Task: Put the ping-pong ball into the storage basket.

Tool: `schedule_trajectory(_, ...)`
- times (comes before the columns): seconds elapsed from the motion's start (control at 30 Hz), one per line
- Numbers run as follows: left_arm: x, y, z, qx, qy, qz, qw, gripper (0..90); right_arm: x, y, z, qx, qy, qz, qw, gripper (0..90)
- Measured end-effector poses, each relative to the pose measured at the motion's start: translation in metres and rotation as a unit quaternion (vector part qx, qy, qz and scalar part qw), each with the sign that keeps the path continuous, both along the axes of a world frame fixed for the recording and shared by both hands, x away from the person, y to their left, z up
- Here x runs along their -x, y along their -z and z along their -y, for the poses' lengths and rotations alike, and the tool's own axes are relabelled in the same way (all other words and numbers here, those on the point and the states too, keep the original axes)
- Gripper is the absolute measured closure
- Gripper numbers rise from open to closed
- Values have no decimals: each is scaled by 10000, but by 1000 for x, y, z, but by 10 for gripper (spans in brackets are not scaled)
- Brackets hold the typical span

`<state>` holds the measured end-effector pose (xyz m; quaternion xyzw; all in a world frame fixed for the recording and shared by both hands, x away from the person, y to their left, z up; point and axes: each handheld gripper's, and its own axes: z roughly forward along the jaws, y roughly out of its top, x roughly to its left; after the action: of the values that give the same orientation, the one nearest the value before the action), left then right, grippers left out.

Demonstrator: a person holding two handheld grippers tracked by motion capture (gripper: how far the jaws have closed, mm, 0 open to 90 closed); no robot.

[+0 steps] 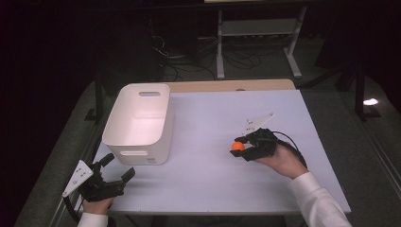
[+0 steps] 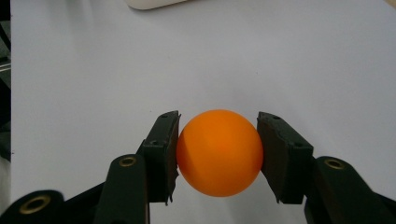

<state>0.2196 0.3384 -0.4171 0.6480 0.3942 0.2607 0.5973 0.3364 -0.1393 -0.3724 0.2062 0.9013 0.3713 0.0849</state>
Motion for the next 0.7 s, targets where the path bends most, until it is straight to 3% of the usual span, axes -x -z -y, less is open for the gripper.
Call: schedule_trajectory(0.7,0,0,0,3,15,5,10000,0,-9,-20,-5,92,-72,37,9999,490)
